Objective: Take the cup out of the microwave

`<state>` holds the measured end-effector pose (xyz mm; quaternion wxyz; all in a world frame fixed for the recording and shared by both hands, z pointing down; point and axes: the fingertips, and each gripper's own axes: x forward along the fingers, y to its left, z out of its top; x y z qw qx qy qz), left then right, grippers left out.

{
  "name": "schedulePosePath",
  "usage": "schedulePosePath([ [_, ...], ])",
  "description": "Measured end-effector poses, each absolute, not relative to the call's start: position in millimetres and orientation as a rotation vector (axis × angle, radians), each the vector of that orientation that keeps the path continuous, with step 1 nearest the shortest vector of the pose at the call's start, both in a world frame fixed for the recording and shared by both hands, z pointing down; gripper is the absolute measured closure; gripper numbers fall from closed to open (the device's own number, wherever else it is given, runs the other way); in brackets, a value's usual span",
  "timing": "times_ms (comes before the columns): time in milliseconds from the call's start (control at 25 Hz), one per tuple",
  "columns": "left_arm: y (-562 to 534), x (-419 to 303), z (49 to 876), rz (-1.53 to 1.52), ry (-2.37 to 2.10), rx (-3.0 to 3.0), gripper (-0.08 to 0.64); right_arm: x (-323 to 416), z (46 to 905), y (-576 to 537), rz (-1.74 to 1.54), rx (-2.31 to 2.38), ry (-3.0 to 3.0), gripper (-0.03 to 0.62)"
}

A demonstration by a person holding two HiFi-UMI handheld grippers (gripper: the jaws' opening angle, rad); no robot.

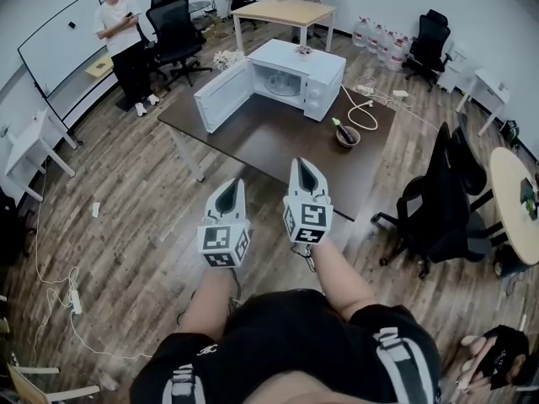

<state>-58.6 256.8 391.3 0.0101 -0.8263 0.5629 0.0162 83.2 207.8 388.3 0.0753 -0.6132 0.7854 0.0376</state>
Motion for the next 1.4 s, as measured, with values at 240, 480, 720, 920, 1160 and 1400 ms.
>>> schedulePosePath([
  [240,249.9,-75.2,394.5,0.050,1.712,-2.598,0.558,67.5,389.5,202.8,0.109,-1.870,2.319,0.592],
  [480,228.3,-89.2,395.6,0.062,1.708,-2.596,0.558,51.4,388.4,180.7,0.126,-1.863,2.326,0.592],
  [720,184.3,-94.0,404.2,0.050,1.706,-2.582,0.558,47.1,398.3,134.0,0.137,-1.858,2.334,0.592],
  [920,120.3,-94.7,409.5,0.042,1.699,-2.566,0.558,45.9,409.0,66.2,0.132,-1.848,2.341,0.592],
  [1160,9.2,-93.6,407.6,0.017,1.712,-2.537,0.558,46.2,416.1,-46.4,0.093,-1.843,2.347,0.592],
  [1400,-102.5,-85.8,392.3,0.015,1.726,-2.556,0.558,50.0,411.1,-156.3,0.057,-1.840,2.374,0.592],
])
